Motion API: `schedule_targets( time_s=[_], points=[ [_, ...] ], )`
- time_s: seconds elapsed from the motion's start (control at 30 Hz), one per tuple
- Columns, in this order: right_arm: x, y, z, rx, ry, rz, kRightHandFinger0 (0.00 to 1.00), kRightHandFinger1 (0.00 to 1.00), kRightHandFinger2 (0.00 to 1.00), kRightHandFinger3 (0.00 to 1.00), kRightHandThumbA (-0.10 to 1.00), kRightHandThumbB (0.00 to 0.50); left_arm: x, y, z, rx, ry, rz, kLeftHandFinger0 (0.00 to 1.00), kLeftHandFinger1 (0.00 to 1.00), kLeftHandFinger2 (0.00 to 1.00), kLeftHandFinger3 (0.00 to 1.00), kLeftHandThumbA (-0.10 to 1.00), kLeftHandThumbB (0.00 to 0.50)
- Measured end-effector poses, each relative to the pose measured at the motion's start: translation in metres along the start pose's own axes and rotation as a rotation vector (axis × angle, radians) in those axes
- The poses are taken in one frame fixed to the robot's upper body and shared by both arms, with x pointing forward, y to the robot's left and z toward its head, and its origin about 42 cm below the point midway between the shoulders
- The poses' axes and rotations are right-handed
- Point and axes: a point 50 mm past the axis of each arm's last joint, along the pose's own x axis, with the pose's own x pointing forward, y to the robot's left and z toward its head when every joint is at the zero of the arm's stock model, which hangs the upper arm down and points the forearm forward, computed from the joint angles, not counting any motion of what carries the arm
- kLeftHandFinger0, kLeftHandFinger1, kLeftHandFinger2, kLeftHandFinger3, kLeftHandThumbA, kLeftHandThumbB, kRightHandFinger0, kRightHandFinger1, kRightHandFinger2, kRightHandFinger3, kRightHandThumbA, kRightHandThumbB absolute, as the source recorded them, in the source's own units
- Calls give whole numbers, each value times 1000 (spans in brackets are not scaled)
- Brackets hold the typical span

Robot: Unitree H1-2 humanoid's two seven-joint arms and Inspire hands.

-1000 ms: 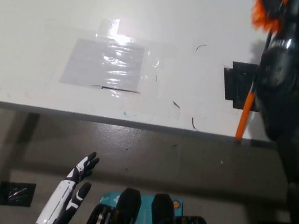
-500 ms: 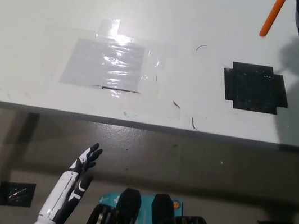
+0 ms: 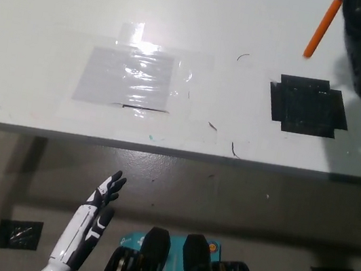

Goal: The robot uses it right hand to pick up an extended orange duster kept in the middle of the desk and presses its handle against the desk to collapse it

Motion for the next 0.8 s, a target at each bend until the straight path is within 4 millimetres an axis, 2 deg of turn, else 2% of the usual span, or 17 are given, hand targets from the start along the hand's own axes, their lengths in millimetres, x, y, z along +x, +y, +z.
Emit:
schedule_targets(
  time_s=[0.1,0.17,0.27,0.3,0.33,0.37,0.43,0.5,0.57,0.63,0.8],
  points=[
    [-17,3,-12,-11,45,10,0,3,554,718,-100,0,0,0,0,-3,0,1,1000,1000,1000,1000,1000,84],
    [-25,5,-18,-14,77,12,0,0,512,680,-100,3,0,-1,0,-6,-1,2,1000,1000,1000,1000,1000,70],
    [-39,8,-28,-24,135,21,0,5,520,678,-100,2,1,-1,1,-11,-2,3,1000,1000,1000,1000,1000,58],
    [-46,9,-33,-28,159,26,34,70,550,664,-100,10,2,-1,1,-12,-4,3,1000,1000,1000,1000,1000,47],
    [-51,11,-36,-31,176,32,70,94,526,610,-36,6,2,-1,1,-13,-5,3,1000,1000,1000,1000,1000,51],
    [-55,11,-38,-35,191,36,3,75,492,563,-20,0,2,-1,1,-14,-5,3,1000,1000,1000,1000,1000,49],
    [-66,13,-45,-45,223,49,0,28,449,542,-35,0,2,-1,1,-16,-5,3,1000,1000,1000,1000,1000,49],
    [-74,14,-49,-50,244,58,0,11,456,570,-38,0,2,-1,1,-16,-5,3,1000,1000,1000,1000,1000,48],
    [-78,15,-51,-50,260,61,0,17,512,647,-97,4,2,-1,1,-17,-6,3,1000,1000,1000,1000,1000,45],
    [-82,16,-52,-53,265,67,0,41,553,692,-100,6,3,-1,1,-20,-7,3,1000,1000,1000,1000,1000,49],
    [-91,18,-53,-64,261,82,0,45,547,697,-26,0,4,-1,2,-23,-10,4,1000,1000,1000,1000,1000,57]
  ],
)
